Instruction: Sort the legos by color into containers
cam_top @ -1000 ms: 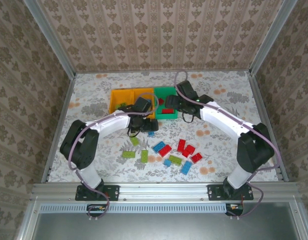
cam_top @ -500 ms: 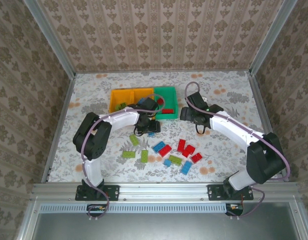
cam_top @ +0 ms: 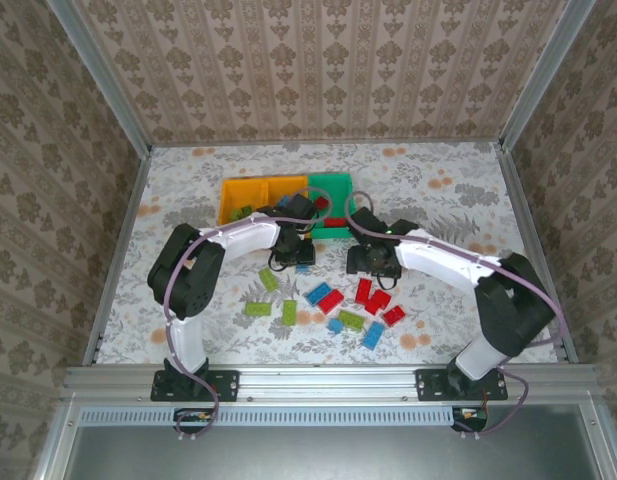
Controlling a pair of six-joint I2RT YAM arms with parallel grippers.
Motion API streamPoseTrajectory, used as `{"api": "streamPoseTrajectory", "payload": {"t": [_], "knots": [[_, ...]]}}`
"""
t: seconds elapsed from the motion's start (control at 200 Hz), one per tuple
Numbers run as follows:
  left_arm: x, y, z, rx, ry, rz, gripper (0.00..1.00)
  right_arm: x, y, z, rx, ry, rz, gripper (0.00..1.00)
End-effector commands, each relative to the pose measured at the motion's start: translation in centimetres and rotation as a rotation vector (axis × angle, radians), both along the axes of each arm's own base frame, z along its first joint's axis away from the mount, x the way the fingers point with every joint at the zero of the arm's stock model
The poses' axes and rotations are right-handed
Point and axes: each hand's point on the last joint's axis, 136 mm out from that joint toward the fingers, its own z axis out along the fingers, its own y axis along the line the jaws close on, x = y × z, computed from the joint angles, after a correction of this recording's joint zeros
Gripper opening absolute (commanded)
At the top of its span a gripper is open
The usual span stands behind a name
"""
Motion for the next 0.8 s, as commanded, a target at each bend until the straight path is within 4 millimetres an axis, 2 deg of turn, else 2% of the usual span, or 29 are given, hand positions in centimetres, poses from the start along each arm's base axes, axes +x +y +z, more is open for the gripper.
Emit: {"api": "streamPoseTrajectory", "payload": {"t": [0.0,0.11,0.205,0.365,0.48,0.62,0.795], "knots": [[1.3,0.5,3.3,-0.008,-0.074,-0.010,0.25,-1.2,1.2,-1.3,-0.002,0.097,0.002,0.79],[2.6,1.5,6.3,-0.014,-0.143,-0.009,0.25,-1.3,2.2,-2.1,0.004,0.125,0.021,0.76],[3.9,2.3,8.7,-0.032,-0.198,-0.008,0.26,-1.7,2.2,-2.8,-0.016,0.155,0.028,0.75],[6.7,3.3,11.2,-0.028,-0.272,-0.022,0.27,-2.2,2.3,-3.7,-0.018,0.188,0.030,0.73],[9.3,3.8,11.7,-0.025,-0.306,-0.019,0.27,-2.4,2.7,-4.0,-0.005,0.200,0.027,0.72],[12.5,4.5,11.0,-0.017,-0.316,-0.004,0.28,-2.7,2.8,-4.4,-0.007,0.223,0.023,0.71],[14.8,3.9,10.0,-0.026,-0.326,-0.013,0.31,-2.9,2.8,-4.9,-0.013,0.251,0.011,0.68]]}}
